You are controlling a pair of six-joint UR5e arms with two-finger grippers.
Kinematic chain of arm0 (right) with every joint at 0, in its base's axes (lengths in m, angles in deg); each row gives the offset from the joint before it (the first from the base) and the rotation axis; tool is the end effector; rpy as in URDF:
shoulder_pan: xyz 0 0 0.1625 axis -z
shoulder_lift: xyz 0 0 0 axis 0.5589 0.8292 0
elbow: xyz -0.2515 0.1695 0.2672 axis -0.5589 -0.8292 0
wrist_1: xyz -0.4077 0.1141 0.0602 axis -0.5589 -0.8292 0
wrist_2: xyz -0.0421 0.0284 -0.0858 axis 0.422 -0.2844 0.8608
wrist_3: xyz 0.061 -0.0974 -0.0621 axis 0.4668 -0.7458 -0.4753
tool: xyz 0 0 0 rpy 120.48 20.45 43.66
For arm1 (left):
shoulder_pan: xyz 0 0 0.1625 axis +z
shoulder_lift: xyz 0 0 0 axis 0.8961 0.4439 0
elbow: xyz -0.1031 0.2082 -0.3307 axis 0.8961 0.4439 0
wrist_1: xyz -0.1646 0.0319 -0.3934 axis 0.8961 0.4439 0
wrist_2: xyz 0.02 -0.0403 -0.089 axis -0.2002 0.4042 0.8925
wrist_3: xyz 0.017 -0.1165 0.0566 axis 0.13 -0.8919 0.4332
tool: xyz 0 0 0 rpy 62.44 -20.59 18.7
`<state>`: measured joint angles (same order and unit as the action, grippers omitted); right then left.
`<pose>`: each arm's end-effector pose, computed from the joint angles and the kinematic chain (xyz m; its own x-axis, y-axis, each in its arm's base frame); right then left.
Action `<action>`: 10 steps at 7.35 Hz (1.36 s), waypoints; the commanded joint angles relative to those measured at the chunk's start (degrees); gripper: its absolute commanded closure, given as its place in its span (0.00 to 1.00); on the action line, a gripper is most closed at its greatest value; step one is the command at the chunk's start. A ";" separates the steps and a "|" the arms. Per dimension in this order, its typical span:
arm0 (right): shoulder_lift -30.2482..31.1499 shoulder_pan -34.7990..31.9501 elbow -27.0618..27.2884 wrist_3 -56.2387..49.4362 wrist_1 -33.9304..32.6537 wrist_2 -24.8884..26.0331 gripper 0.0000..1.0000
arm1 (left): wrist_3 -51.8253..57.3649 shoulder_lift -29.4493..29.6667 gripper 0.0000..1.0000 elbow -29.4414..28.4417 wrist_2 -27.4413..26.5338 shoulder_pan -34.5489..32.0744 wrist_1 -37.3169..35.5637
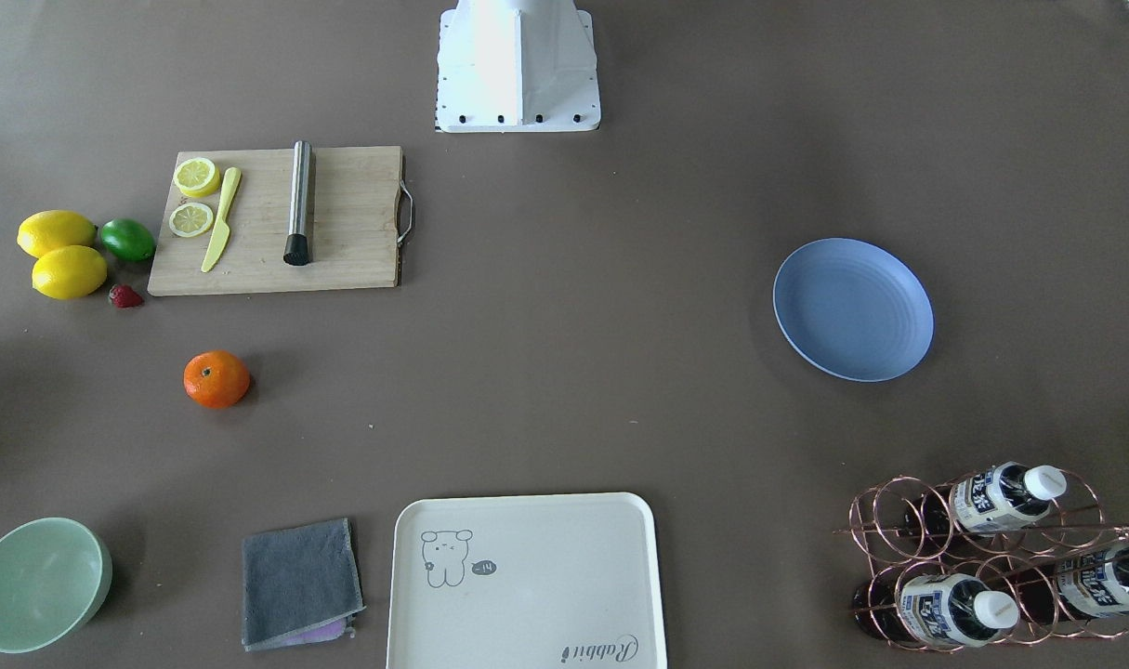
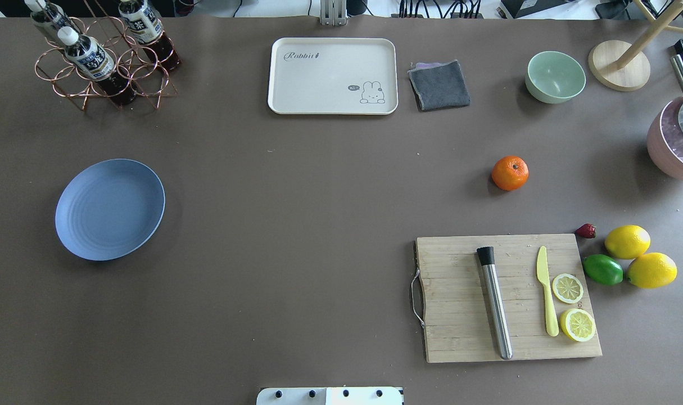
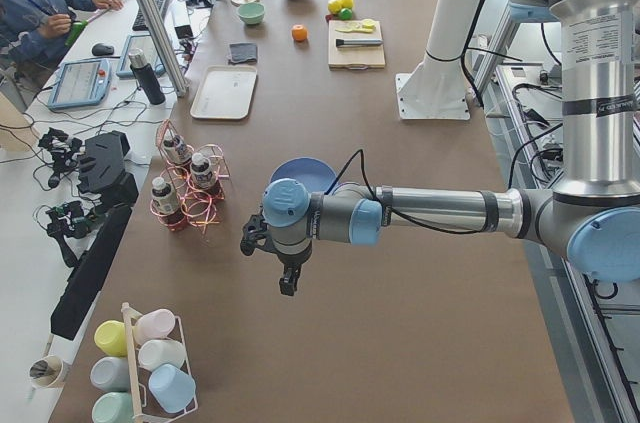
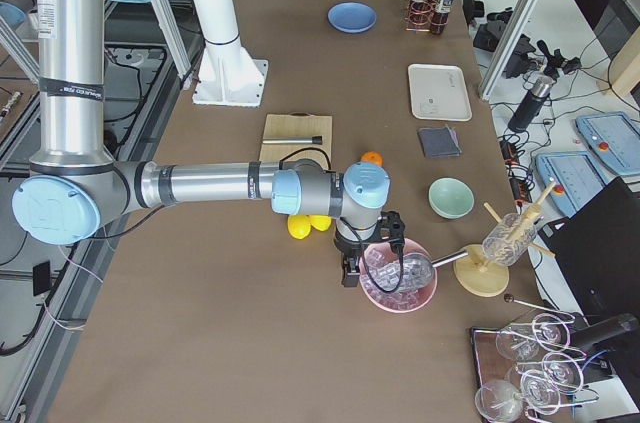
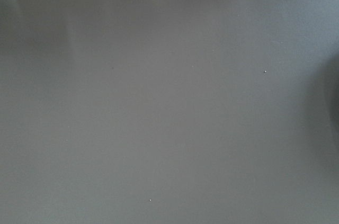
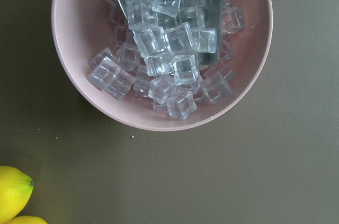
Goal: Pick orange to plate
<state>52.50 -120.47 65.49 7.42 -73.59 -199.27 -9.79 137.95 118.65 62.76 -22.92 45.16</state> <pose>0.0197 -0.4775 0.6360 0.7567 -0.1036 0.6455 0.1148 0.9931 0.0248 -0.0106 -0.4658 0.6369 0.6748 0.1924 -0.7125 -0.1206 0.9812 0.1507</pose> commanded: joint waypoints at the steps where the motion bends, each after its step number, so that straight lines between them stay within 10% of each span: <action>1: -0.27 0.00 0.00 0.00 -0.06 -0.04 0.00 | 0.05 0.02 0.02 0.56 0.13 0.00 0.27; 6: -0.71 -0.26 2.72 0.17 -0.06 -0.92 0.00 | 0.05 2.55 0.02 0.74 0.31 0.09 2.80; 10: -2.56 -0.35 2.03 0.09 2.74 -0.66 0.00 | -0.04 4.05 0.02 -1.09 -1.00 -0.17 19.39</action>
<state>50.29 -120.84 67.69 7.60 -72.26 -199.98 -9.77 140.76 118.82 62.63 -23.05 59.21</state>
